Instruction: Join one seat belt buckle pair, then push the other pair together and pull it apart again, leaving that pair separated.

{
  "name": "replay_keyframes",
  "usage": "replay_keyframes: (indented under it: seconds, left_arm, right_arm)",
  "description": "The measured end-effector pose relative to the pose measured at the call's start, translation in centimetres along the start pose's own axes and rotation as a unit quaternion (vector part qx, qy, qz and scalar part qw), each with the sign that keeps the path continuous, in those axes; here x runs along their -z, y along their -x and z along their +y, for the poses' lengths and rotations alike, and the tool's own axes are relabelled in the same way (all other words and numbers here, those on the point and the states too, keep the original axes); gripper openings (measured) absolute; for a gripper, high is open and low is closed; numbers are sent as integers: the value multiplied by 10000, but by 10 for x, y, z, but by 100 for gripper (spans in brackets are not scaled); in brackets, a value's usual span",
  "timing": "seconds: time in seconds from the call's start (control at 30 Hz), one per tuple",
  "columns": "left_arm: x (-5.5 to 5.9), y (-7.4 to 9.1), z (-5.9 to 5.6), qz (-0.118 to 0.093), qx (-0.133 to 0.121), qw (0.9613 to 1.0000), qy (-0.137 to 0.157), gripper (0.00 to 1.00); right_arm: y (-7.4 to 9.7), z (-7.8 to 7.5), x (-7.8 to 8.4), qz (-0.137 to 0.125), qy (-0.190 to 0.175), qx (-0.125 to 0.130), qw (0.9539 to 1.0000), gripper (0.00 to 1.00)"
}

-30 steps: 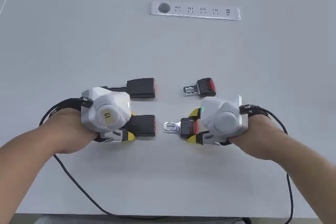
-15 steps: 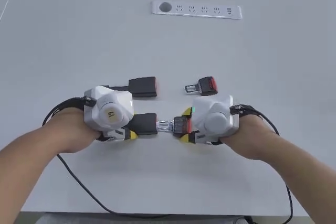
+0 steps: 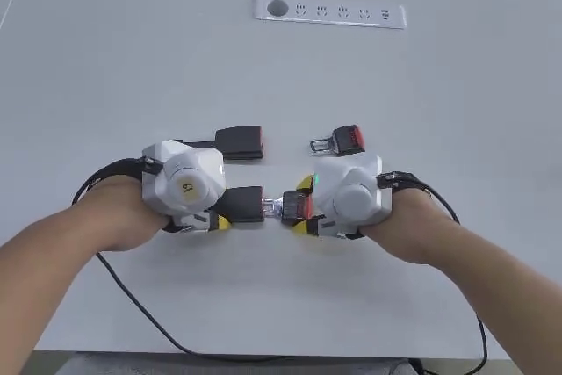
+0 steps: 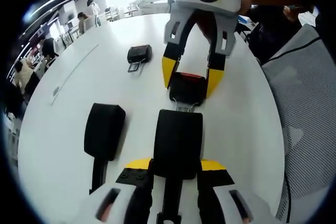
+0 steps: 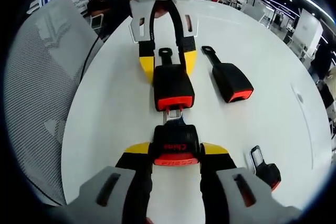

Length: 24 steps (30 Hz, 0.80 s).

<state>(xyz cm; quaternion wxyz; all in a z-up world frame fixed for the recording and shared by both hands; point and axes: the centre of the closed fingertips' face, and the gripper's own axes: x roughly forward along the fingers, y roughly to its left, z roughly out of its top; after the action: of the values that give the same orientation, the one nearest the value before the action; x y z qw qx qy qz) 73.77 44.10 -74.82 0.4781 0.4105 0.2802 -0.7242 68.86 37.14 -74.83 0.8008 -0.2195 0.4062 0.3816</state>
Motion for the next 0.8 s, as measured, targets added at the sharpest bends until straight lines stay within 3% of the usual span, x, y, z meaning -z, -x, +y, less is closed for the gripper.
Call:
replay_keyframes:
  seconds: [0.8]
  left_arm:
    - [-1,0,-1,-131,81,9996,-252,31]
  right_arm:
    - [-4,0,-6,44,108,-151,9998,31]
